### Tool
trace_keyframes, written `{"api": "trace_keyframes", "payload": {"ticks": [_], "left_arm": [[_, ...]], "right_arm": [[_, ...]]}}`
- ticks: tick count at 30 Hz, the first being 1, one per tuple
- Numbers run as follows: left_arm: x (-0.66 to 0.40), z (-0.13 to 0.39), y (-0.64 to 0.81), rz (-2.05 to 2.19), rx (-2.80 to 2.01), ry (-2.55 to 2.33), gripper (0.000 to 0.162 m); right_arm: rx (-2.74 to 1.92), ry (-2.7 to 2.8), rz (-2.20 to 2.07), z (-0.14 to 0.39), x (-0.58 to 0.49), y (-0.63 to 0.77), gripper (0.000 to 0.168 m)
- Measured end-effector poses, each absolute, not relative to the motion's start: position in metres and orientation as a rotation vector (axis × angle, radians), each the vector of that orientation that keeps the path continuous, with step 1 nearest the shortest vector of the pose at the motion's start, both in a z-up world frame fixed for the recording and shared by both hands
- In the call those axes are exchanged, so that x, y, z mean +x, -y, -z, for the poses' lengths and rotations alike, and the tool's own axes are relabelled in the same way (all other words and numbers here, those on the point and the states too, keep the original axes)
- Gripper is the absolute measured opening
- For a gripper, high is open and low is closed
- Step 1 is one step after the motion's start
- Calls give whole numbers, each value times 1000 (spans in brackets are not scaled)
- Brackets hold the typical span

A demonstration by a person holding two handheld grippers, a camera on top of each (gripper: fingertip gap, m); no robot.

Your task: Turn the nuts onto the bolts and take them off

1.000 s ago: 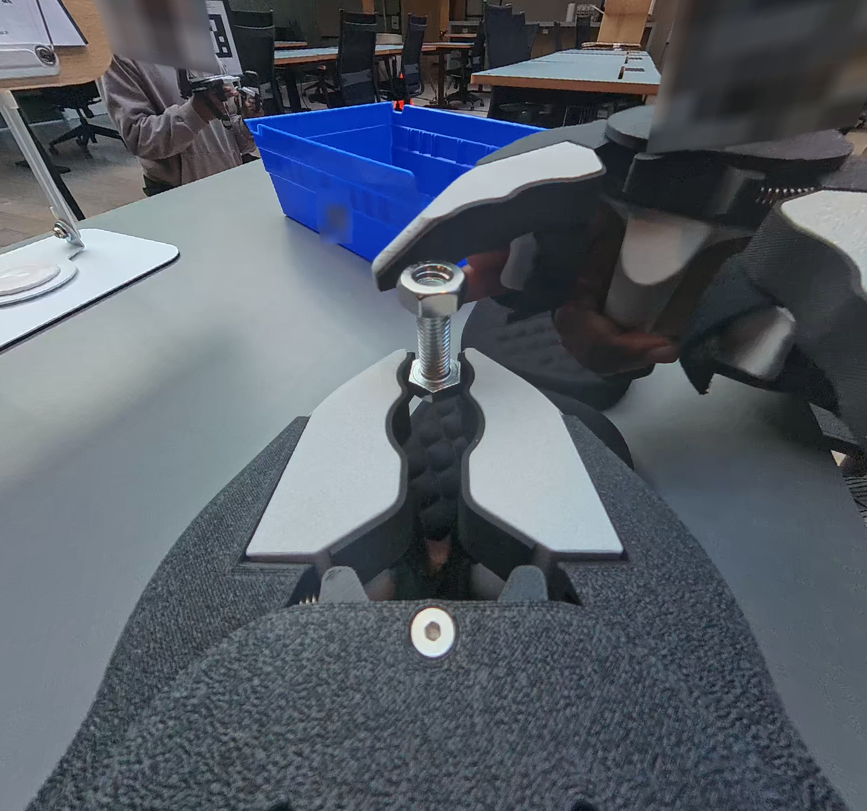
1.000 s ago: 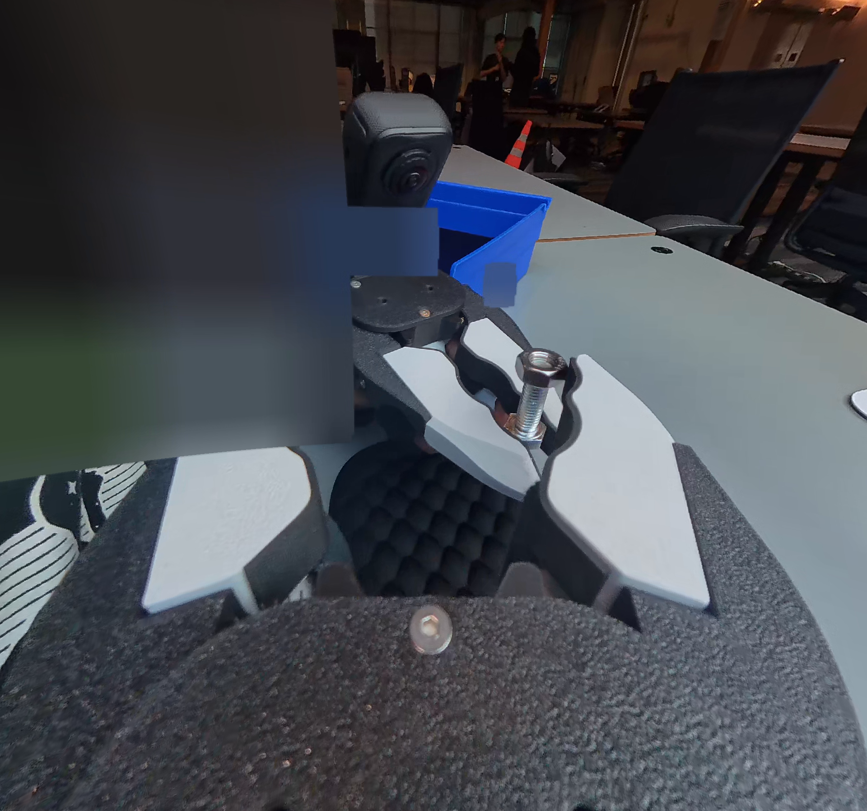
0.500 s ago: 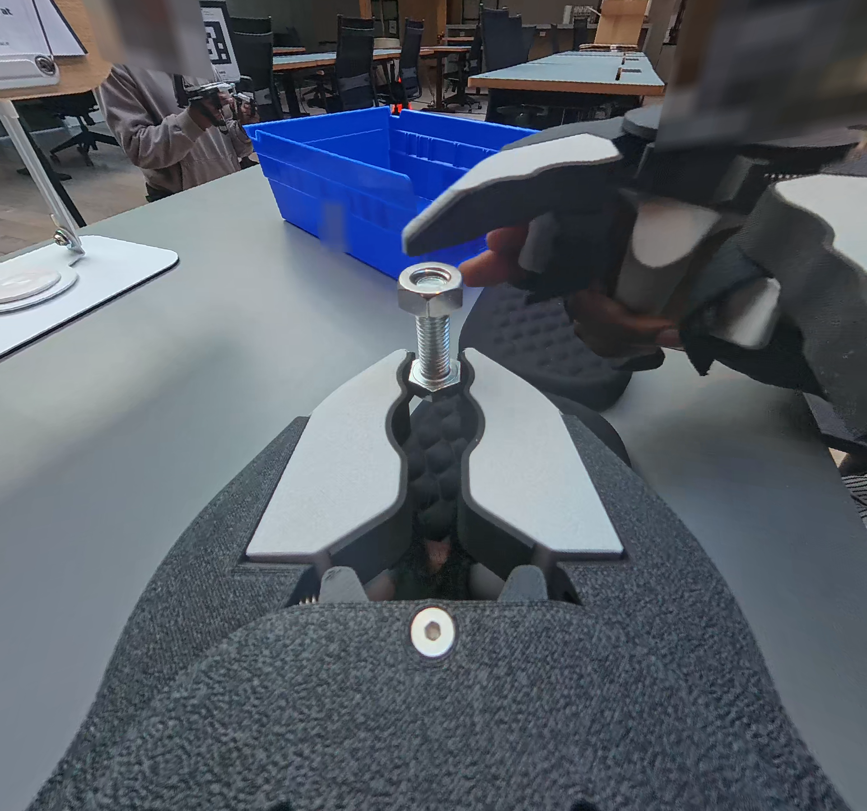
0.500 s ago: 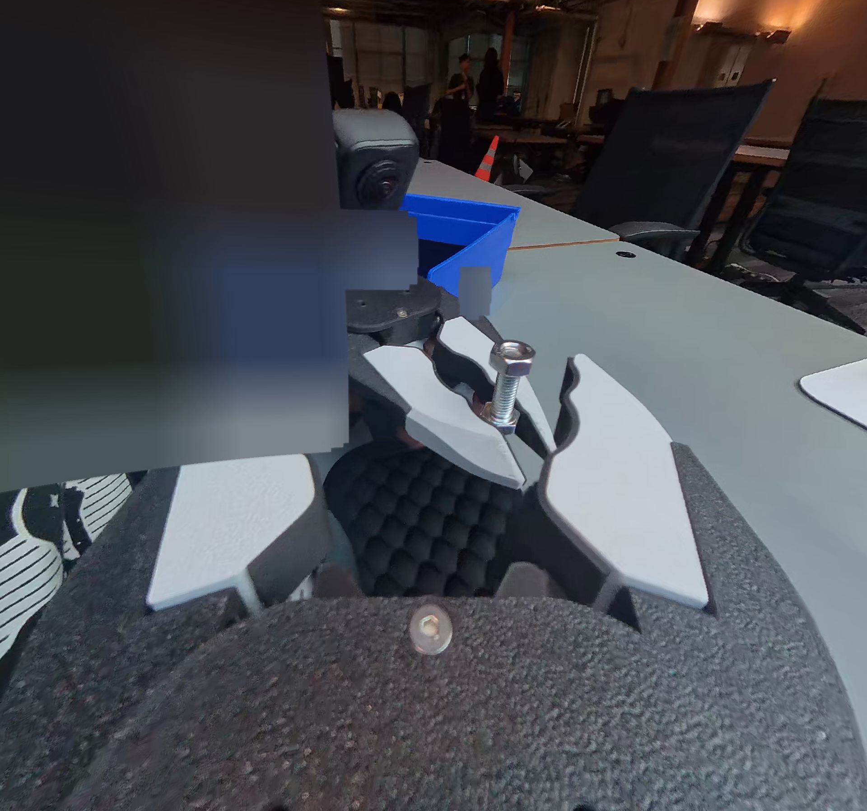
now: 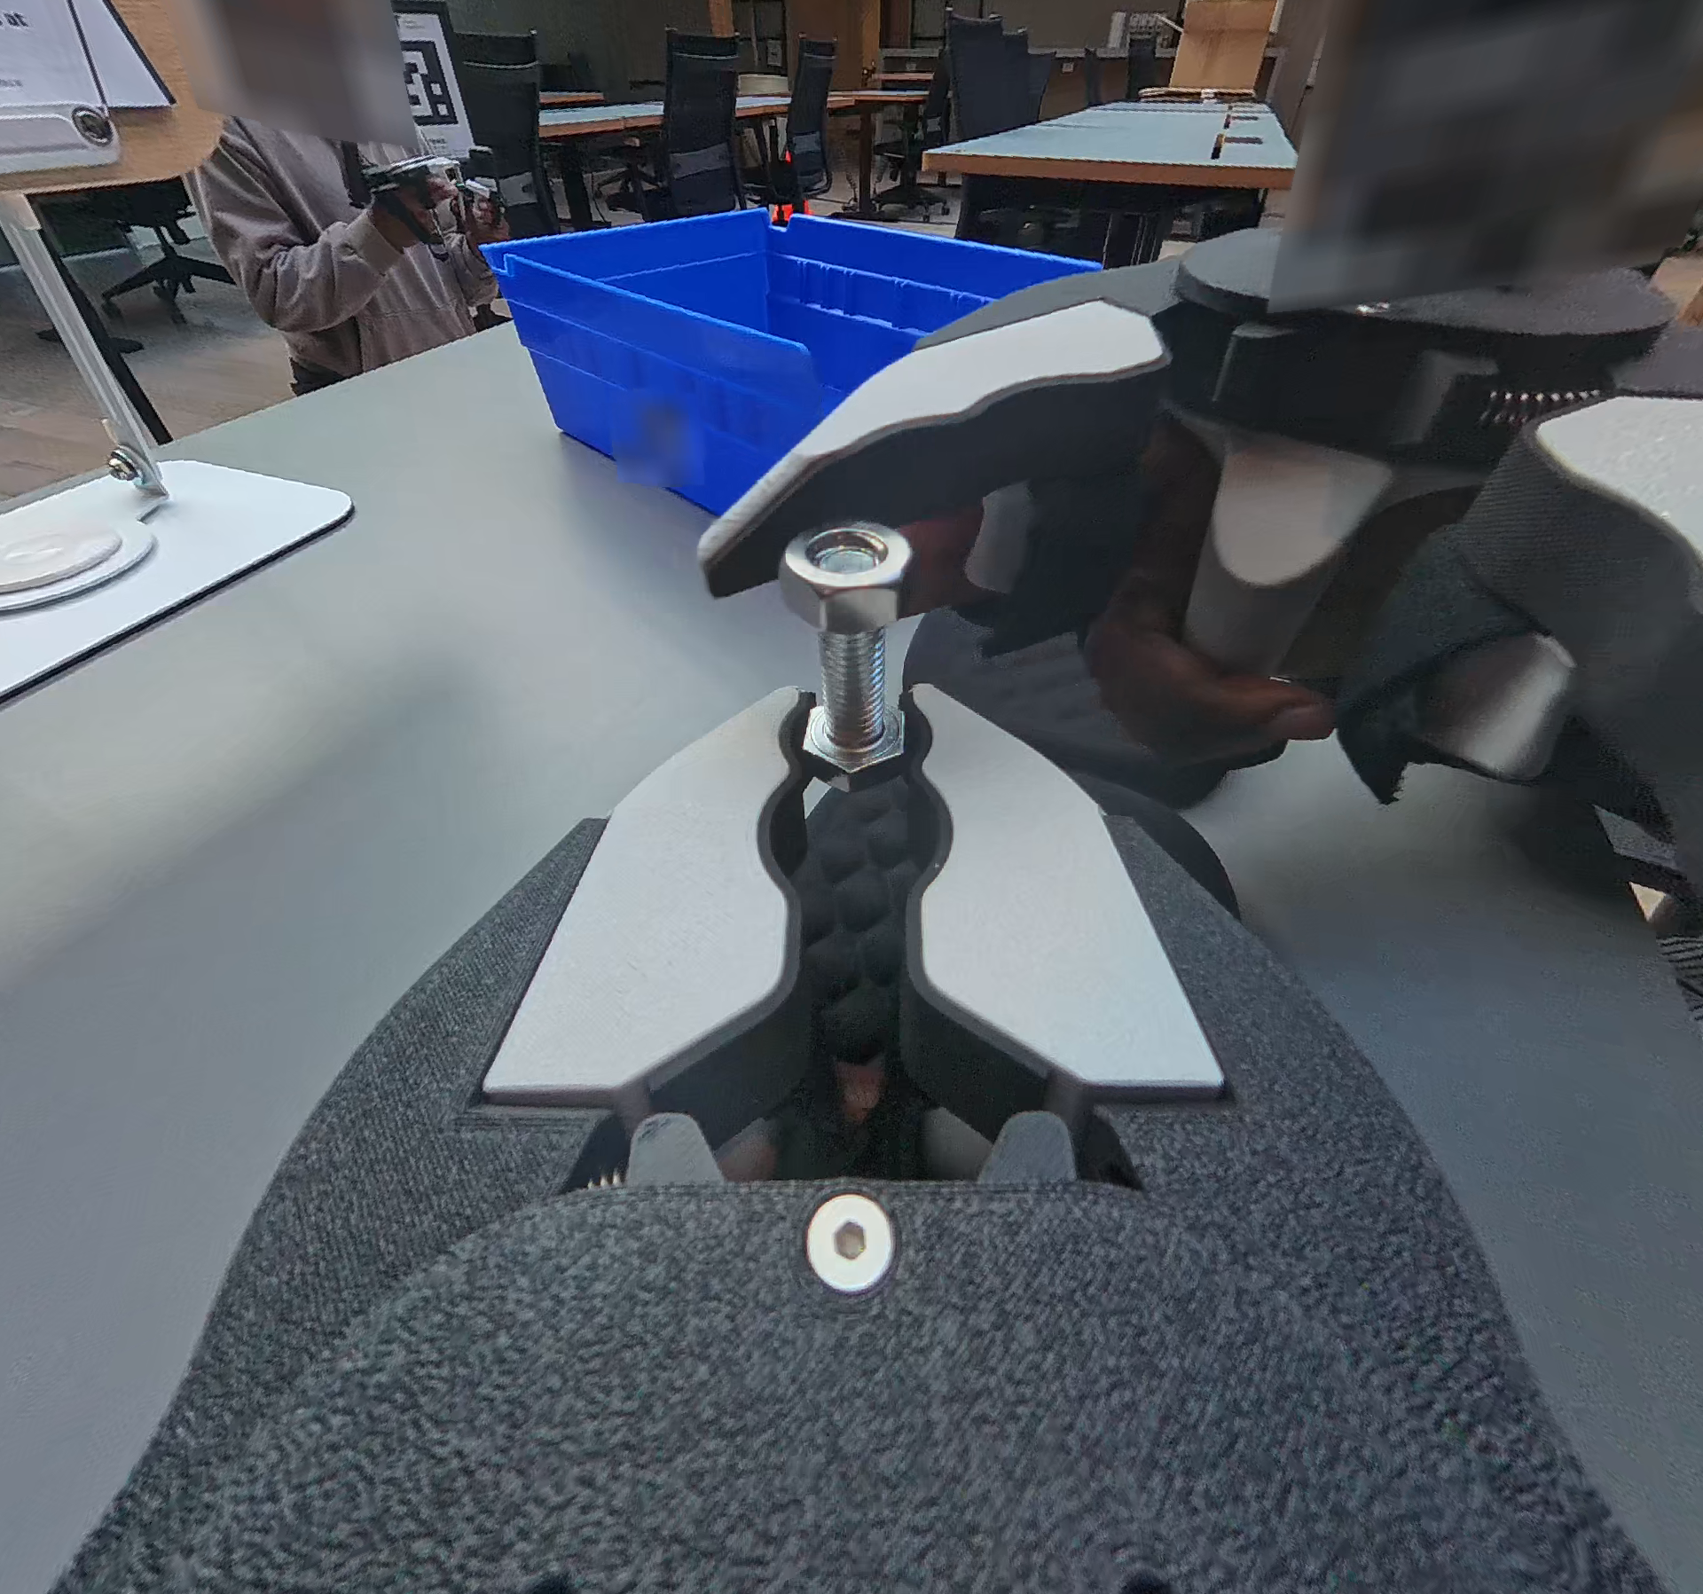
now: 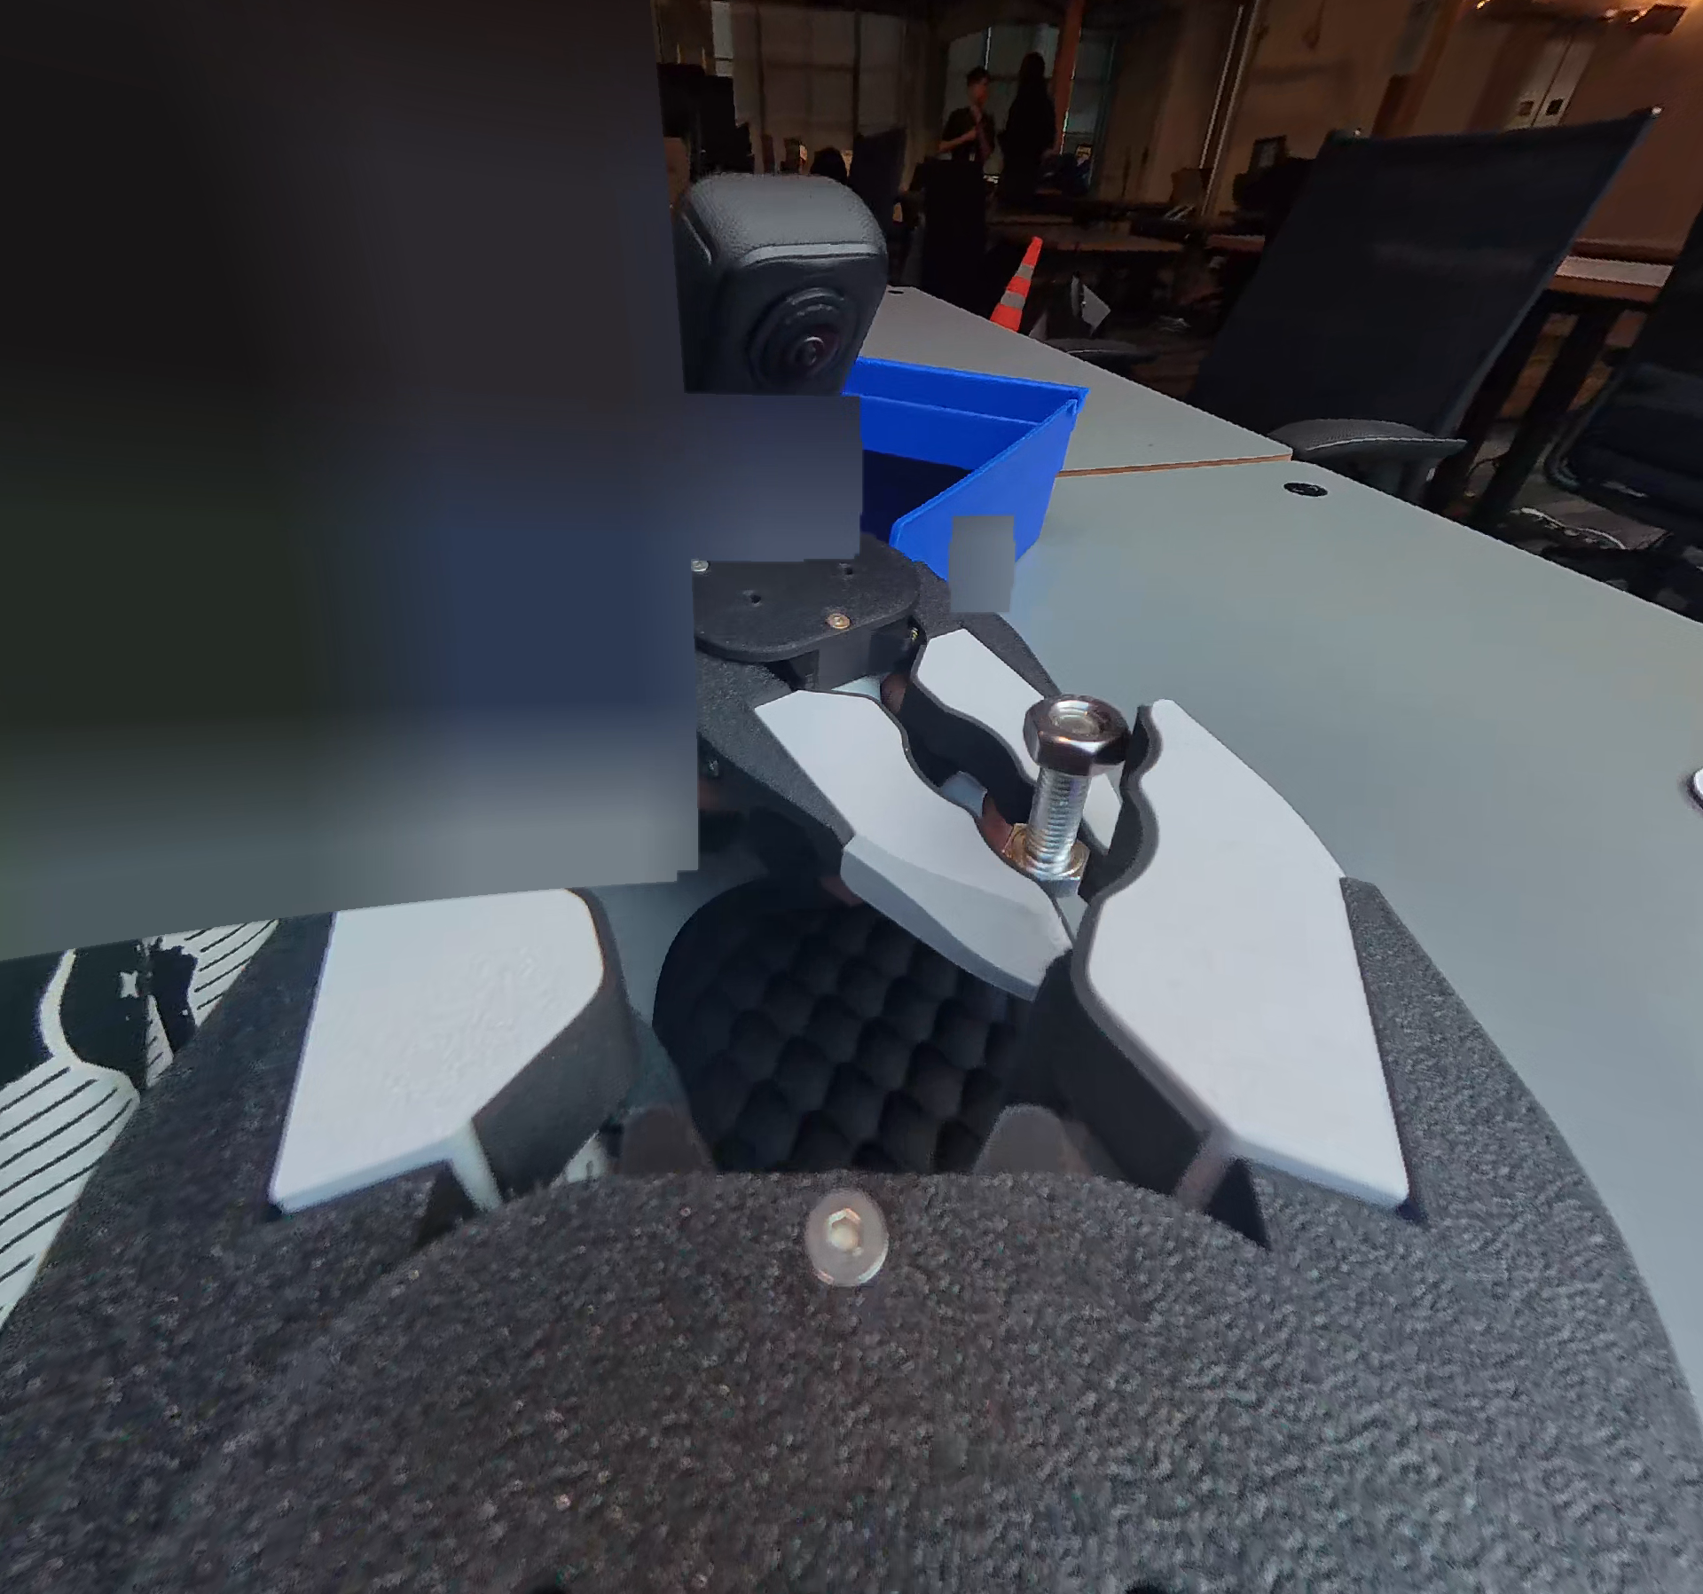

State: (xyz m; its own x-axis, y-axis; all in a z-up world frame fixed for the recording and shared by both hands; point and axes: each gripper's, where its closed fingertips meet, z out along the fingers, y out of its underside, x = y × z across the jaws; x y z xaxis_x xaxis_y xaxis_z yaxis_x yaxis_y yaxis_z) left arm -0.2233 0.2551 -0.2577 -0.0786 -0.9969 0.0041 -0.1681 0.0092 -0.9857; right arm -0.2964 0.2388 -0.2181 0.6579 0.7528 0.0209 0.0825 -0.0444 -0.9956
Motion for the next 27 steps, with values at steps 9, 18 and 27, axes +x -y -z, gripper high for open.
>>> {"api": "trace_keyframes", "payload": {"ticks": [9,18,27], "left_arm": [[-223,258,-256,1178,-1293,-1392,18],[-222,257,-254,1181,-1283,-1400,17],[-222,257,-254,1179,-1283,-1402,17]], "right_arm": [[-1527,732,-598,218,-289,-202,83],[-1525,676,-608,218,-288,-246,113],[-1524,738,-644,220,-306,-255,114]]}}
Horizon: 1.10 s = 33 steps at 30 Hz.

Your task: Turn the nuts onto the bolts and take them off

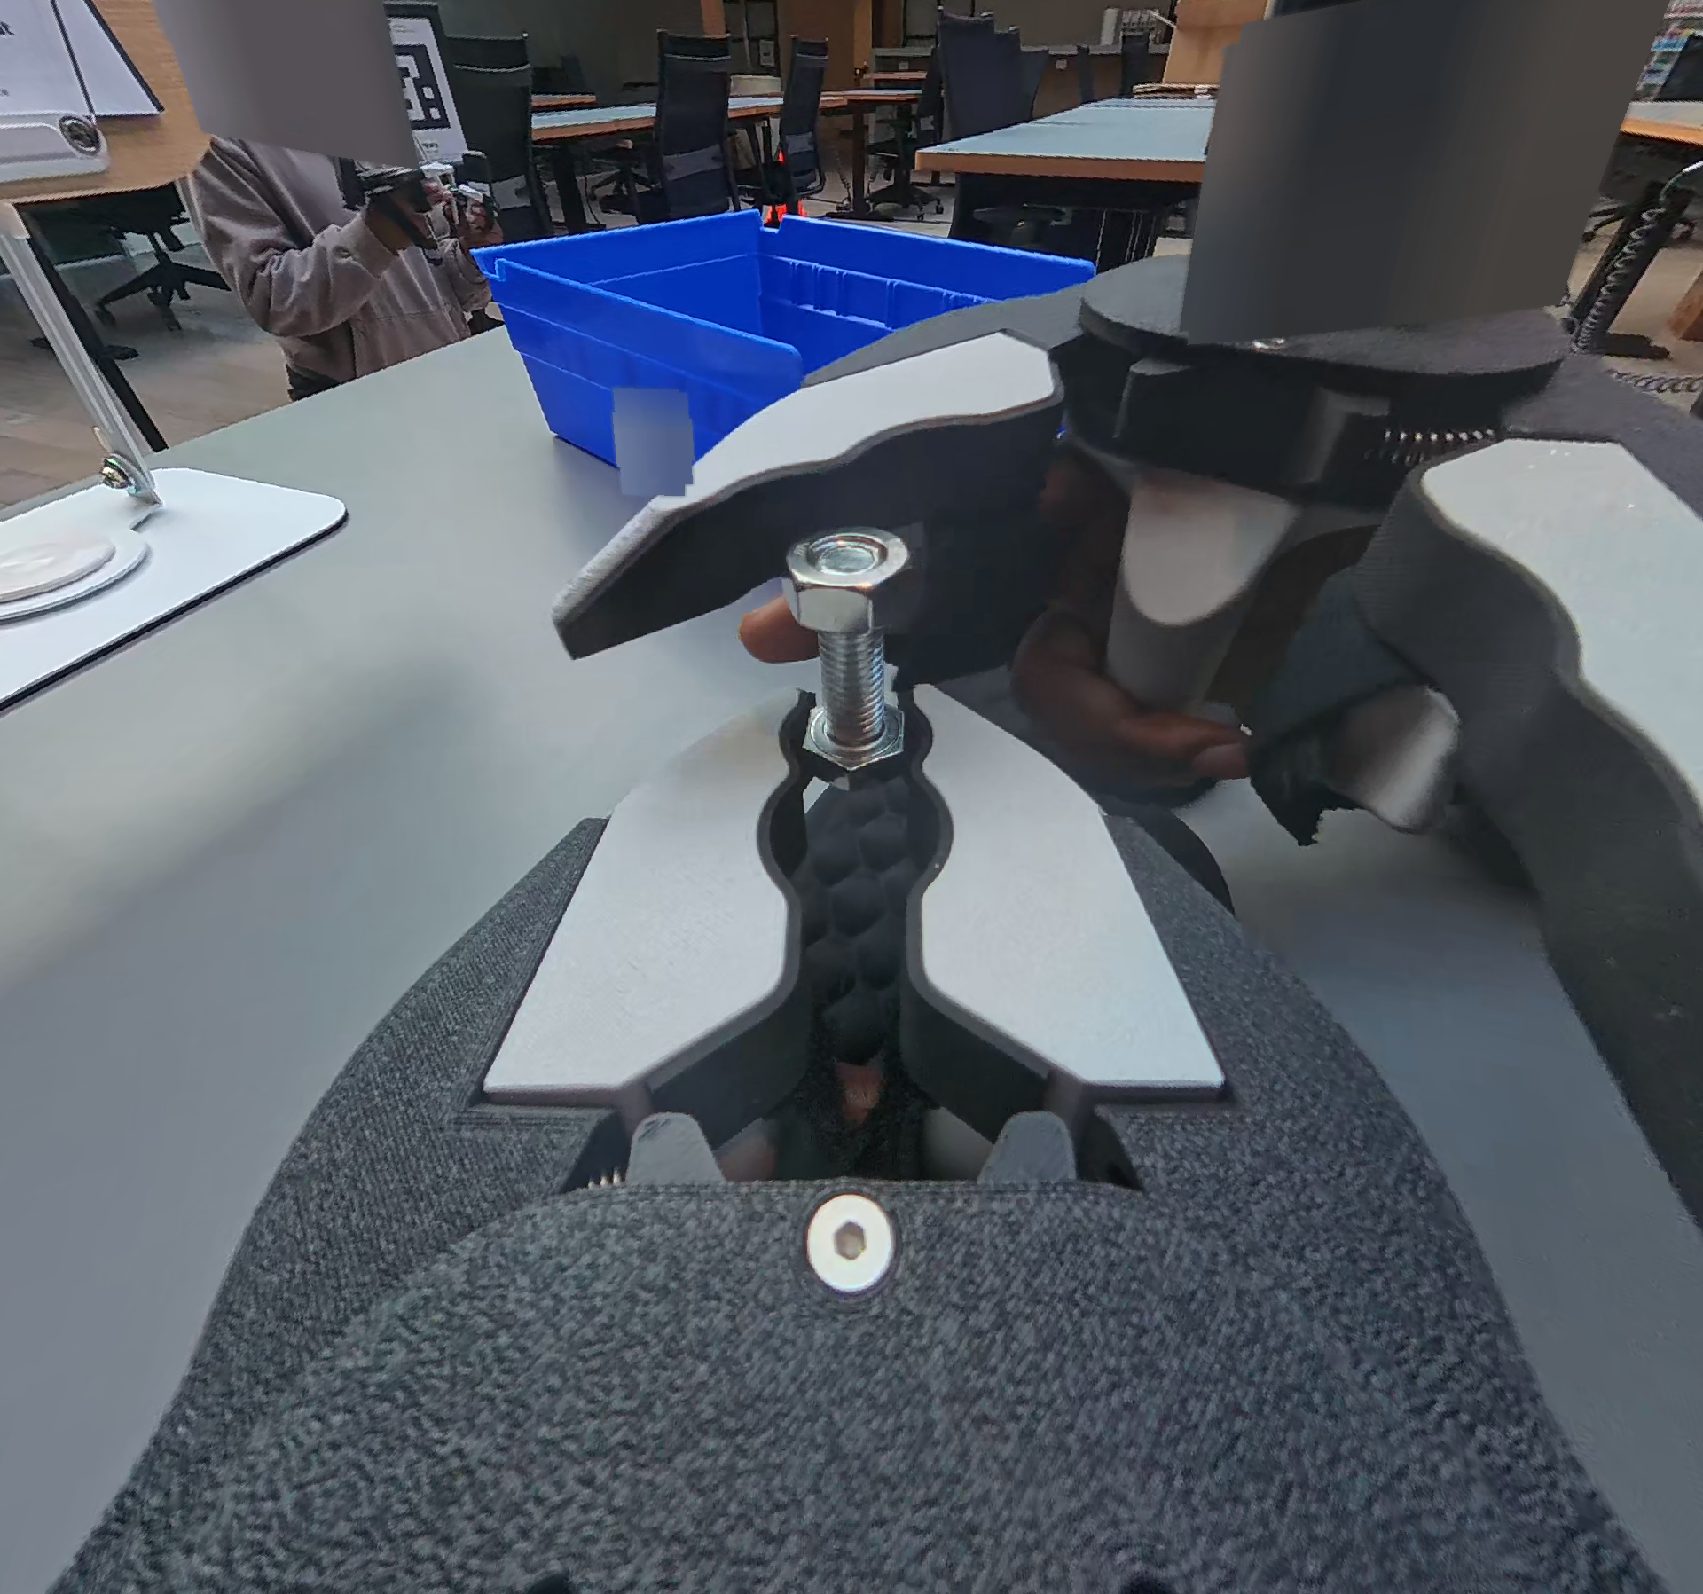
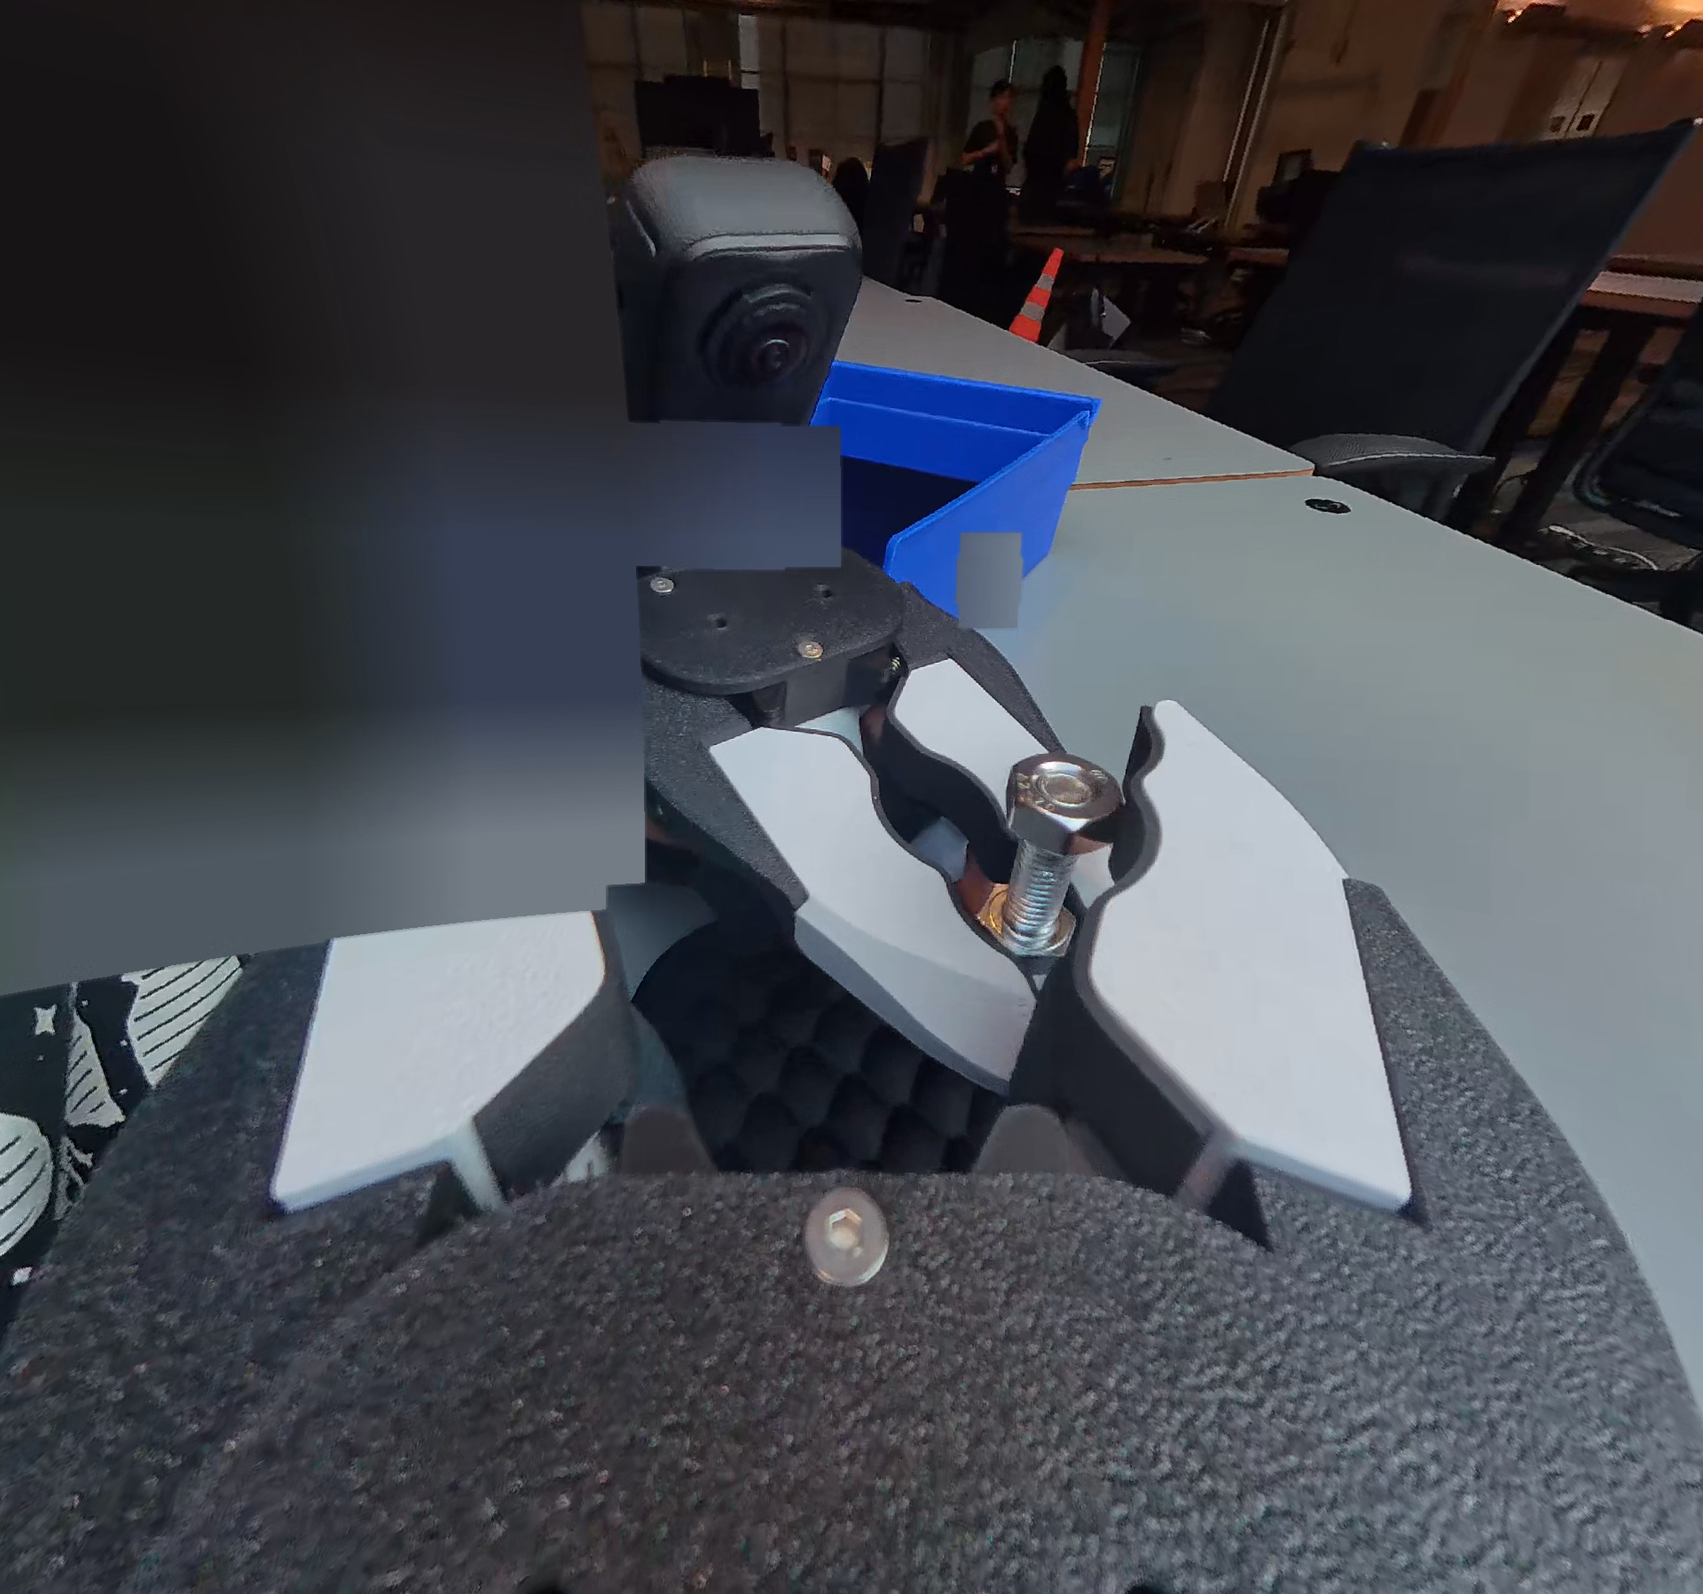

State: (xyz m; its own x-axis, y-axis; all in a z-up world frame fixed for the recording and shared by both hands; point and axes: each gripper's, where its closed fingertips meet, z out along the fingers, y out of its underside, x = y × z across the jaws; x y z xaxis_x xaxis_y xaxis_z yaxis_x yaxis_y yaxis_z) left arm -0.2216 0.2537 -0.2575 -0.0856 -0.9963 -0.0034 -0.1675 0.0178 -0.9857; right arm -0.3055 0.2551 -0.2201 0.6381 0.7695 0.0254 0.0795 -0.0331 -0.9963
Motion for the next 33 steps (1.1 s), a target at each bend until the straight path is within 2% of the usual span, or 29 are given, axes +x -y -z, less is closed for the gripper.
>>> {"api": "trace_keyframes", "payload": {"ticks": [8,9,12,14,16,22,33], "left_arm": [[-222,257,-255,1180,-1288,-1391,18],[-222,257,-255,1179,-1289,-1391,17],[-222,257,-255,1179,-1289,-1389,17],[-222,257,-255,1179,-1288,-1389,18],[-222,257,-254,1178,-1286,-1392,18],[-222,257,-253,1181,-1280,-1399,18],[-222,258,-251,1178,-1278,-1408,18]], "right_arm": [[-1539,680,-609,220,-293,-230,110],[-1541,671,-607,221,-291,-225,107],[-1537,699,-631,222,-290,-207,84],[-1529,677,-594,220,-283,-206,83],[-1520,646,-567,216,-277,-211,87],[-1528,650,-593,215,-284,-240,113],[-1566,751,-622,224,-307,-253,116]]}}
